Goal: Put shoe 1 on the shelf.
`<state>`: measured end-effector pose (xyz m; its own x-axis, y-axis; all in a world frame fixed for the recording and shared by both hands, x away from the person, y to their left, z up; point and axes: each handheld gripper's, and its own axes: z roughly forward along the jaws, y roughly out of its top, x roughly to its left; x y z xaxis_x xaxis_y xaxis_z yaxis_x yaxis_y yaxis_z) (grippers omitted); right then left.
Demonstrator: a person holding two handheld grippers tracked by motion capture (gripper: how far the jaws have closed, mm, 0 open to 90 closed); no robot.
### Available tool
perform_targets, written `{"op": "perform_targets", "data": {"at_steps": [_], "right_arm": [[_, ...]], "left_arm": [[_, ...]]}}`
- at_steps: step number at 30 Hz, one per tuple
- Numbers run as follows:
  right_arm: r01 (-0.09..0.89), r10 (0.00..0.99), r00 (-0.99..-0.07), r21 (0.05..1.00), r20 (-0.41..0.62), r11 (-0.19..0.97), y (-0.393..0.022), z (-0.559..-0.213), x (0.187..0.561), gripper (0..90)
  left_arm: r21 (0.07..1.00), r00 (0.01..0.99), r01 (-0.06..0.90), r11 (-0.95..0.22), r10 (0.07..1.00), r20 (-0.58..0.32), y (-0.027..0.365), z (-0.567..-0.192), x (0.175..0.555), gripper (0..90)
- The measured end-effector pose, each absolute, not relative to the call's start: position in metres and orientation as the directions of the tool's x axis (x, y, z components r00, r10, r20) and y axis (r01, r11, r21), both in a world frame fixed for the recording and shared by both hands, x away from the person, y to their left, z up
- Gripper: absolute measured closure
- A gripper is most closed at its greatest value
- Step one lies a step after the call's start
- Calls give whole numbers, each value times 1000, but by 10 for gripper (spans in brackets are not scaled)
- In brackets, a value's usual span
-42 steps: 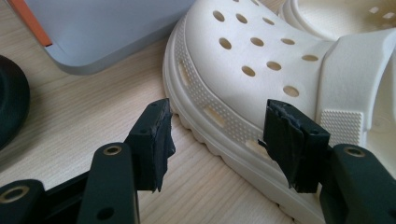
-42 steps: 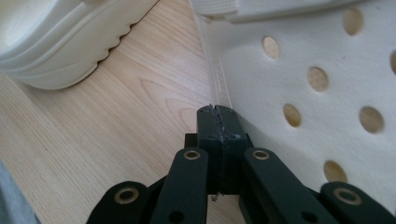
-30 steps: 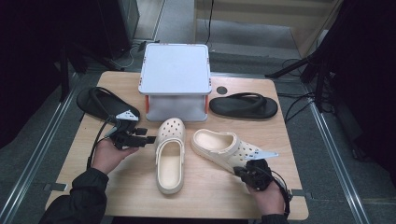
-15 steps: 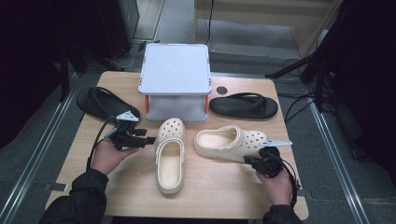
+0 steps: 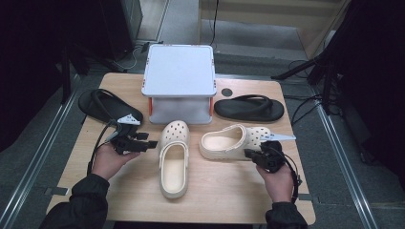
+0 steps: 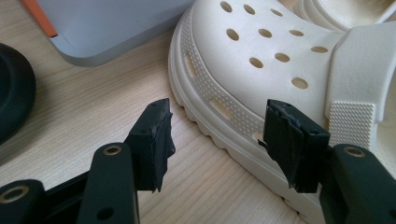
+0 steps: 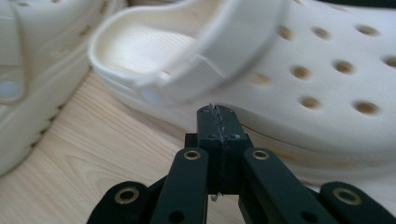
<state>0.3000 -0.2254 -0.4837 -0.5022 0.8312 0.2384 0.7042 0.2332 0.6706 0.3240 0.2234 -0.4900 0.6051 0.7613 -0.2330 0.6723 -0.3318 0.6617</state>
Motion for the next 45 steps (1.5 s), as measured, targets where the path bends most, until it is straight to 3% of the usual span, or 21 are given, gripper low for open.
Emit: {"op": "perform_targets", "data": {"at_steps": [24,45], "right_arm": [[629,757,-631,682,168,373,-122,-483,336,900],[621,734,-666,645,133,446,-99,-497,351,900]], "left_arm": [[647,570,696,-312,788,-232,237,-497,301,419],[645,511,719,-258,826,-238,257,-499,281,417]]}}
